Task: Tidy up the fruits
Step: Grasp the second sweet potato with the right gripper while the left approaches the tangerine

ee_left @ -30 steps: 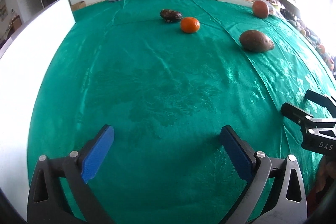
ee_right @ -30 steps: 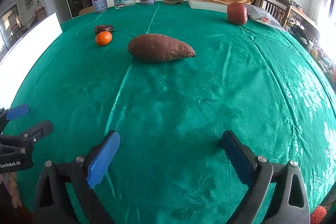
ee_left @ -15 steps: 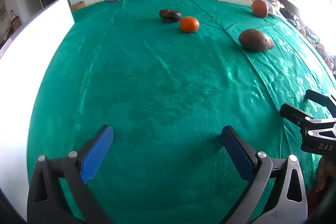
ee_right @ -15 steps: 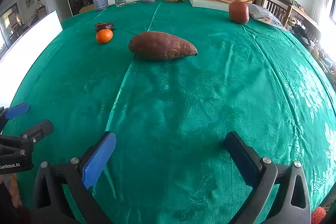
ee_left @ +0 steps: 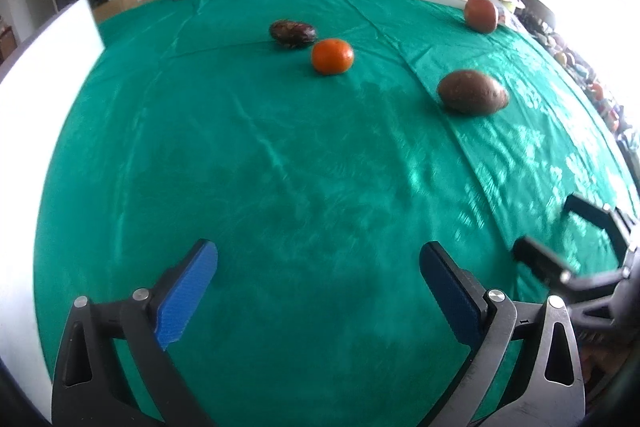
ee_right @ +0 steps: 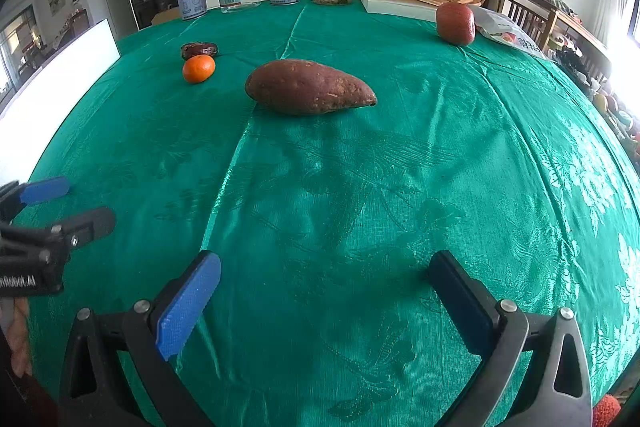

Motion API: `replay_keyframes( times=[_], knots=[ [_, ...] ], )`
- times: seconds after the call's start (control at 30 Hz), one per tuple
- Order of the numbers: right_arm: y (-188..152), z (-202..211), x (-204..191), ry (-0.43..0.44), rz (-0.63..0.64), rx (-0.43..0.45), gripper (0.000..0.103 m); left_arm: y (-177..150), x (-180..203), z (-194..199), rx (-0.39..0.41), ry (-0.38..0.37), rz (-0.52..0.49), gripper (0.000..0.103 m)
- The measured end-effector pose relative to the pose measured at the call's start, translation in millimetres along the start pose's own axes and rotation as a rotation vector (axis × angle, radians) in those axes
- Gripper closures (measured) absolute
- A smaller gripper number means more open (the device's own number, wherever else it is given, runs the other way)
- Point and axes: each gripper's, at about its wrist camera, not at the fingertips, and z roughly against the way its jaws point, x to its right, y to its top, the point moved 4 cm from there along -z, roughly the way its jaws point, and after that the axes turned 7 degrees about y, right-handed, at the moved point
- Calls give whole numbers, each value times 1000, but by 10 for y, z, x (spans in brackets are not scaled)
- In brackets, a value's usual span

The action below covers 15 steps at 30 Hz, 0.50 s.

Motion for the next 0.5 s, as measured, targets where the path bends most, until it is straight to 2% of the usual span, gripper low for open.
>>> replay_keyframes(
  times=[0.03,0.13,0.23,0.47,0.5],
  knots=[
    [-1,1,1,1,1,0,0,109,14,-27,11,-9,9,2],
    [-1,1,0,2,1,0,0,503,59,-180,60,29,15,2],
    [-1,2,0,2,2,0,0,765,115,-382,52,37,35,3],
    [-1,4,-2,2,2,-1,0,999,238,-662,89,137,-32,4],
    [0,2,-4,3,3,-1,0,1004,217,-674,96,152,-32,8]
  ],
)
